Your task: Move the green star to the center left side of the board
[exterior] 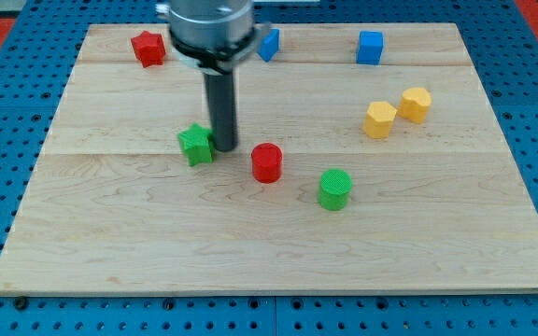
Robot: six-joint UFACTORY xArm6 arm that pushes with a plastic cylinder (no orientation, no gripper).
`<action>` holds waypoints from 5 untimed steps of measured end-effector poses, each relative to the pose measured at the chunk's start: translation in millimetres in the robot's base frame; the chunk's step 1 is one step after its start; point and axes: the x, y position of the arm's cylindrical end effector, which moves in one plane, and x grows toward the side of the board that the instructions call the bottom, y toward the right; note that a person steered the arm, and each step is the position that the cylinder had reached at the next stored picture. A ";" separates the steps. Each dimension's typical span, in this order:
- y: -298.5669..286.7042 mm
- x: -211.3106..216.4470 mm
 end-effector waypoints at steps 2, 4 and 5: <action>-41.7 46.6; -75.5 6.4; -72.9 6.4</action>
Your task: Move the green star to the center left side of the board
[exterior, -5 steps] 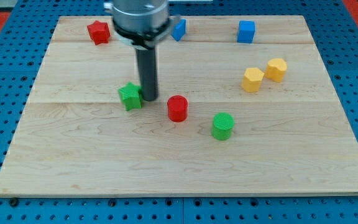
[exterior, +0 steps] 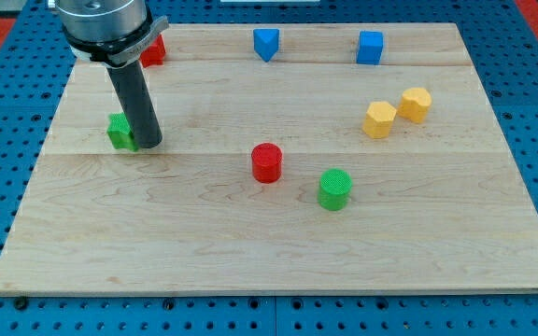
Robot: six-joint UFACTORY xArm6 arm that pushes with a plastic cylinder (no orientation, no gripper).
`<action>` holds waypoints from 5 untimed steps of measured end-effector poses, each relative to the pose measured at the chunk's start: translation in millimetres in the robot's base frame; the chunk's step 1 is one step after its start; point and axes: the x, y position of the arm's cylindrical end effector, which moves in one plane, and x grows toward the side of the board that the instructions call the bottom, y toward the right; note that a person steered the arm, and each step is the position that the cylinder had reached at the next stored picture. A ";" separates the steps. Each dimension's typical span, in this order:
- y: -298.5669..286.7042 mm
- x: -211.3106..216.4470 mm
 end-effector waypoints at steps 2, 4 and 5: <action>1.9 -2.1; 73.4 -49.3; 124.8 -42.2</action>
